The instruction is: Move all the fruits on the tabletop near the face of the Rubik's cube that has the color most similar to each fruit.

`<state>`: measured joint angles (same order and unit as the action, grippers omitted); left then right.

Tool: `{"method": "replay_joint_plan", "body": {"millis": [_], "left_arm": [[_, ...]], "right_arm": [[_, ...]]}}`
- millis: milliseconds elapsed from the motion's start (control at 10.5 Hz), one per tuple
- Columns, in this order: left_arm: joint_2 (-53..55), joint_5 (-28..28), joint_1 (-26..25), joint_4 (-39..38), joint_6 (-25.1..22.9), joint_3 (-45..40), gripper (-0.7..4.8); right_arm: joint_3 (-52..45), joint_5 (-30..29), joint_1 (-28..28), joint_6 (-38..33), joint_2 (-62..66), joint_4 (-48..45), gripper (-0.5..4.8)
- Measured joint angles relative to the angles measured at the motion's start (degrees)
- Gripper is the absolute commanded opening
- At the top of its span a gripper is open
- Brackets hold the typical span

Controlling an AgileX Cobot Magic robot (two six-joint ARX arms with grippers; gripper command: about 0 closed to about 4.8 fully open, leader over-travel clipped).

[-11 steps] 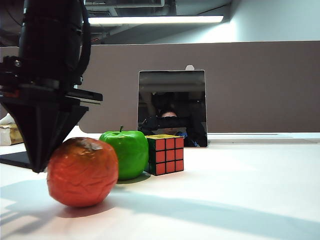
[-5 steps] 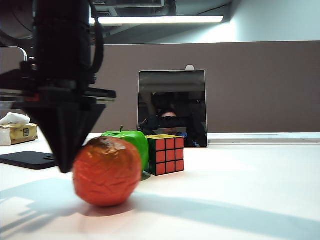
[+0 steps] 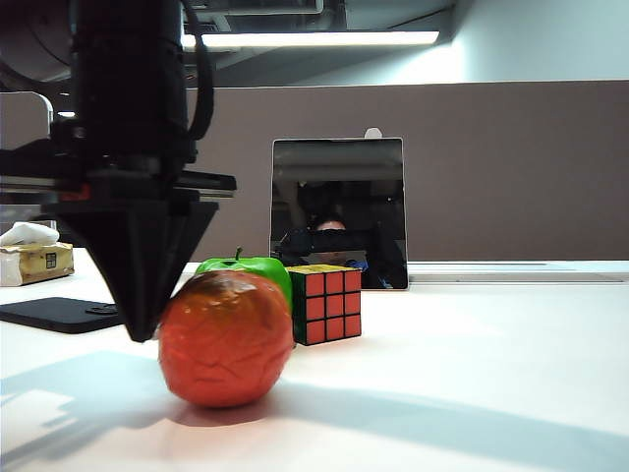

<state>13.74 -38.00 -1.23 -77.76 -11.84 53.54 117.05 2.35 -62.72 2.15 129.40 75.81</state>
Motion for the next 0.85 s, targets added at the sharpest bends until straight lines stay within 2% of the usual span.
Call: {"method": "replay_joint_plan", "body": {"millis": [285, 380, 665, 855], "left_arm": [[0.0, 0.0, 0.0, 0.0, 0.0, 0.0, -0.05], [0.0, 0.0, 0.0, 0.9, 0.0, 0.0, -0.05], [0.0, 0.0, 0.0, 1.8, 0.1, 0.0, -0.05], [0.0, 0.3, 0.0, 2.0, 0.1, 0.0, -0.05]], "right_arm": [[0.0, -3.1, -0.5, 0.0, -0.2, -1.7, -0.01], [0.0, -7.1, -0.8, -0.4, -3.2, -12.1, -0.01], [0.0, -5.5, 0.3, -0.6, -6.6, -18.6, -0.01], [0.0, -5.0, 1.6, -0.9, -8.9, -18.8, -0.01]]}}
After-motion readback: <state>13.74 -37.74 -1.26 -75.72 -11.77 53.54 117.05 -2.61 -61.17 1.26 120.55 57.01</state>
